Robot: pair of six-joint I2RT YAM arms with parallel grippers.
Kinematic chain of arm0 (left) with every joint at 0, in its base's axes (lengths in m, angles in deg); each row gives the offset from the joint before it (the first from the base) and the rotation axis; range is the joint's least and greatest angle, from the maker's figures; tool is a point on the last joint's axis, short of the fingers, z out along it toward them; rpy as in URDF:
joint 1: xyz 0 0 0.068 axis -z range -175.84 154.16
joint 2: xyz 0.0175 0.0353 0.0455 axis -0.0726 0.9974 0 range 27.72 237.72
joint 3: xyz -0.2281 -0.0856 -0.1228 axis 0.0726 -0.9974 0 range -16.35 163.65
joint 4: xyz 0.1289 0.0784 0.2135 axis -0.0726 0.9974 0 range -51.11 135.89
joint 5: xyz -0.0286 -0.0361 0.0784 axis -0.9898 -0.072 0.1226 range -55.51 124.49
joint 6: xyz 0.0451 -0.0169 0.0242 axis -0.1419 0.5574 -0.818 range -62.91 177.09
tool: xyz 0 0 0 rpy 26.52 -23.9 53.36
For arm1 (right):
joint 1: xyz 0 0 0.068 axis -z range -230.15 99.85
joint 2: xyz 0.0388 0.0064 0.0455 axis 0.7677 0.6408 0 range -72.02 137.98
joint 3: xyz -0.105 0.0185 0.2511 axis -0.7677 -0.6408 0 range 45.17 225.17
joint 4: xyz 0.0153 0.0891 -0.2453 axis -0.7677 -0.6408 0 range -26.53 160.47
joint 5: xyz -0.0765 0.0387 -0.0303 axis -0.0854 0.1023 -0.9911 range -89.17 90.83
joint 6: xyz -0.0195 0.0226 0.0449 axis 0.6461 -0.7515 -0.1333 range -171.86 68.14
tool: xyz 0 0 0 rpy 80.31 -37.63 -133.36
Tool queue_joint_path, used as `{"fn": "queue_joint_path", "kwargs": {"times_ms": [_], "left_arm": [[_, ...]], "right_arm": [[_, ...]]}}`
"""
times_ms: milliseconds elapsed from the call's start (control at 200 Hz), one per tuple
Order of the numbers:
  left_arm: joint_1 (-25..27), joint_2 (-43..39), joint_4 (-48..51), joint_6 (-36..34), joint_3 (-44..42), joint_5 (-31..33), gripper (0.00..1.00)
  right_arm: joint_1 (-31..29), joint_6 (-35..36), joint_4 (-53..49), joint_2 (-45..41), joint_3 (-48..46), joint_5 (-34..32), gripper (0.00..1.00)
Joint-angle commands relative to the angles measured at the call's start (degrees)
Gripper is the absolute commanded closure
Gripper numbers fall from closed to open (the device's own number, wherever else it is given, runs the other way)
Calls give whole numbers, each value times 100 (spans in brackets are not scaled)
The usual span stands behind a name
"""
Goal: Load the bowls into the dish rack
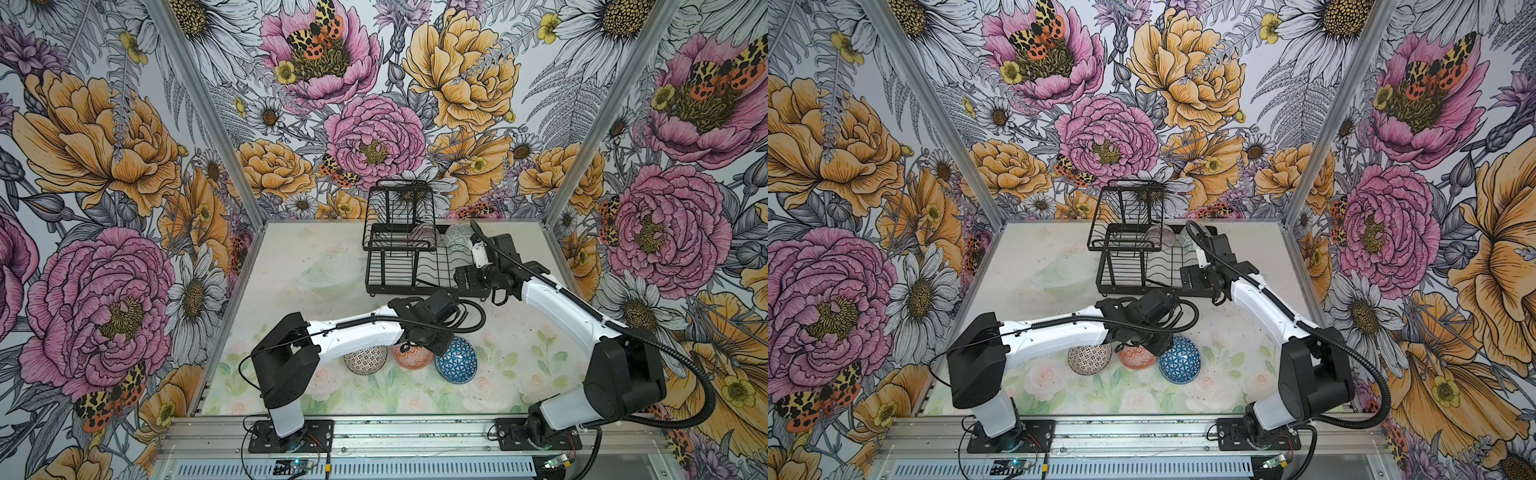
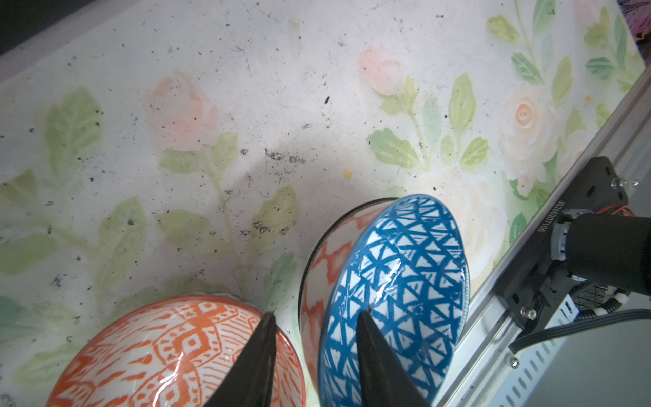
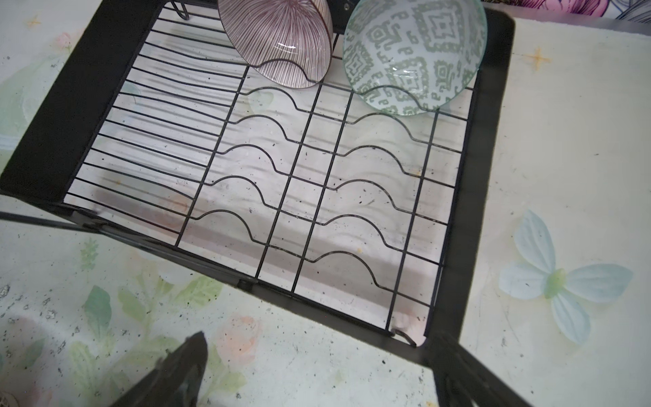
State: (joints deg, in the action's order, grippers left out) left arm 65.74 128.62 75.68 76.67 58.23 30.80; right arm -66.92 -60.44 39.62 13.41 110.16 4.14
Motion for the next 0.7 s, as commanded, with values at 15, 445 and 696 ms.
{"fn": "queue_joint_path", "kwargs": {"times_ms": [15,445,696], "left_arm": [[73,108,-50,29,201,-91,63],[86,173,133,16,284,114,81],[65,149,262,-34,359,235,91]], "right_arm": [[47,-74,131,-193,-44,56,1],[76,-83,149,-247,-92,75,1],[76,-74,158,-281,-83,76,0]]}}
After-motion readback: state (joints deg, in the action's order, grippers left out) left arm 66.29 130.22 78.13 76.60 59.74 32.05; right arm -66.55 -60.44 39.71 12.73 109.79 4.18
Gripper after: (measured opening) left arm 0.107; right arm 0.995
